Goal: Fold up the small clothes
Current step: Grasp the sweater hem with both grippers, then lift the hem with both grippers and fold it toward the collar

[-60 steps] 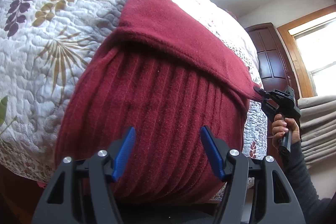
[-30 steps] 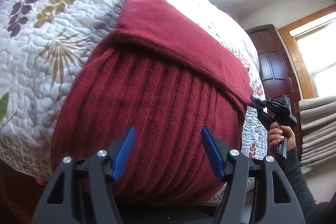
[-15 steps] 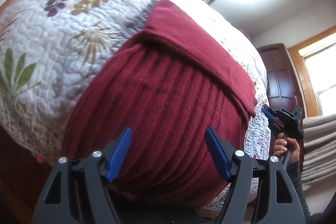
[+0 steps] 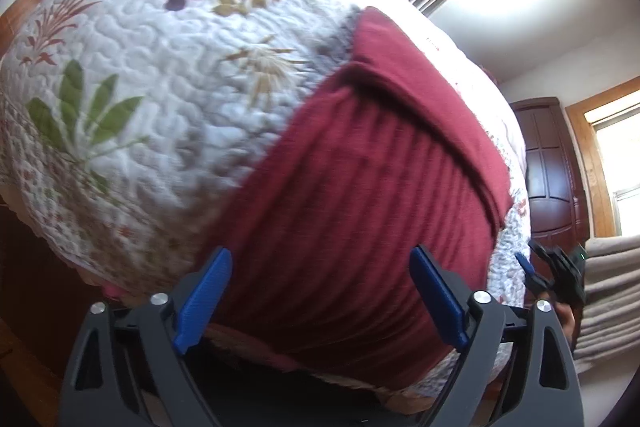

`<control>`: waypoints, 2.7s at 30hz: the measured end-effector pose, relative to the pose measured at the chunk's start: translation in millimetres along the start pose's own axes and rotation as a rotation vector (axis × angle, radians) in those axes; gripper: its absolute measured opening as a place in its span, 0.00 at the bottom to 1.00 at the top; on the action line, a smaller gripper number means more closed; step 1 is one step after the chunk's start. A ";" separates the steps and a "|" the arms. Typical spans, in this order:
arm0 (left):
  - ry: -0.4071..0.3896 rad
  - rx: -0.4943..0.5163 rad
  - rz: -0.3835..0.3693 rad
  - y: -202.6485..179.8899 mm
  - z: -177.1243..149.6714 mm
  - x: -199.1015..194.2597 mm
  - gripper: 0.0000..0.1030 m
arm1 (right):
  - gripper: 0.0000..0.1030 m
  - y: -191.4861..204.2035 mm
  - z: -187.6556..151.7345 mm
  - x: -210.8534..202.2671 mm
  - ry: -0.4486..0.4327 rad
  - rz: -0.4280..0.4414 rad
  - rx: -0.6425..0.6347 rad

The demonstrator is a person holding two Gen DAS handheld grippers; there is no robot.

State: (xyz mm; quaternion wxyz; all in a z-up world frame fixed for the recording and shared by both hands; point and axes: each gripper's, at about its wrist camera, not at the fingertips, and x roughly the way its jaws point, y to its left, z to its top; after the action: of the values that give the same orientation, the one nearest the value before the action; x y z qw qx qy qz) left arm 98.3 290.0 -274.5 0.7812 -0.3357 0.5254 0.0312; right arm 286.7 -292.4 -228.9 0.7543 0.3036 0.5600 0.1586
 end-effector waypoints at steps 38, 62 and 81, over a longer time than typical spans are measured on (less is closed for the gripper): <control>0.440 0.144 -0.116 109.0 -51.0 127.4 0.17 | 0.75 -71.5 -278.9 61.2 0.238 -0.064 0.126; 0.498 -0.150 -0.462 83.2 -61.0 -13.5 0.07 | 0.78 -130.4 -282.9 71.4 0.156 0.337 0.246; 0.502 -0.175 -0.518 50.0 -50.1 -33.8 0.07 | 0.07 -163.5 -304.1 65.1 0.142 0.588 0.383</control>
State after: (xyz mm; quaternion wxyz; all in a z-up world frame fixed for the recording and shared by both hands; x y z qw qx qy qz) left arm 23.1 311.0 -281.8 0.5783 -0.5201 0.5938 -0.2061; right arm 5.1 -294.5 -438.9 0.5652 0.5757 0.5194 0.2817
